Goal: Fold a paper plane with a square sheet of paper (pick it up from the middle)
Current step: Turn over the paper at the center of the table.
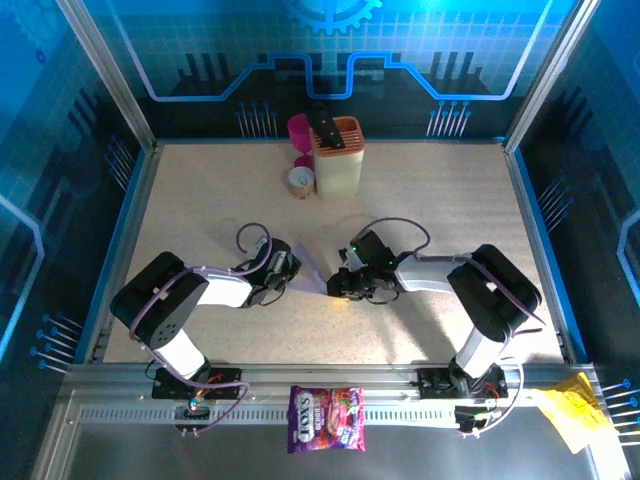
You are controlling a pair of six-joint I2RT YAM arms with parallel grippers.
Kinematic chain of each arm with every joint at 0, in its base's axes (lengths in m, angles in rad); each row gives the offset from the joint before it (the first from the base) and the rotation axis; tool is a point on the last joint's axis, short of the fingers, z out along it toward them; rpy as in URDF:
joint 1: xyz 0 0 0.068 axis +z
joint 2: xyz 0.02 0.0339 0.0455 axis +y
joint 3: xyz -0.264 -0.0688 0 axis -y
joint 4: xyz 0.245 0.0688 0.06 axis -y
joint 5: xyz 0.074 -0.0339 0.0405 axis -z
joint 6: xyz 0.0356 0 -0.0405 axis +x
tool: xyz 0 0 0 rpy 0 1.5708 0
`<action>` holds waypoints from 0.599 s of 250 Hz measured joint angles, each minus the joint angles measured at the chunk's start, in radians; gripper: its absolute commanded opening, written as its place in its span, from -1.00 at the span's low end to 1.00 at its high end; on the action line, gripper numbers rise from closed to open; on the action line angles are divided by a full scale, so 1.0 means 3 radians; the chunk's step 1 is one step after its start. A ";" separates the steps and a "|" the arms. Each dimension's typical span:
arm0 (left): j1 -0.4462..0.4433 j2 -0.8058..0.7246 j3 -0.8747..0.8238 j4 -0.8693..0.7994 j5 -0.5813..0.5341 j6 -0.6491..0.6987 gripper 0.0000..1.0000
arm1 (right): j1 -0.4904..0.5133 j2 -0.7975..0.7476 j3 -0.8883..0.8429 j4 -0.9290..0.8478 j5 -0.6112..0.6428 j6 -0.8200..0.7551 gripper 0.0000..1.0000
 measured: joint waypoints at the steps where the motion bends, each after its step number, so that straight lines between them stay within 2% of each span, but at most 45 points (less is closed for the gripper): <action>1: 0.0000 0.0000 0.0000 0.0000 0.0000 0.0000 -1.00 | 0.0000 0.0000 0.0001 0.0003 0.0000 0.0000 -0.51; 82: 0.0000 0.0004 0.0000 0.0004 0.0000 0.0000 -1.00 | 0.0000 0.0080 0.0022 0.0136 0.0000 0.0013 -0.55; 119: 0.0004 0.0001 -0.0001 0.0003 0.0010 0.0000 -1.00 | -0.0001 0.0209 0.0022 0.0231 -0.0005 0.0067 -1.00; 150: 0.0027 -0.0032 -0.0010 -0.0011 0.0024 0.0018 -1.00 | -0.0020 0.0214 0.0011 0.0277 -0.0034 0.0123 -1.00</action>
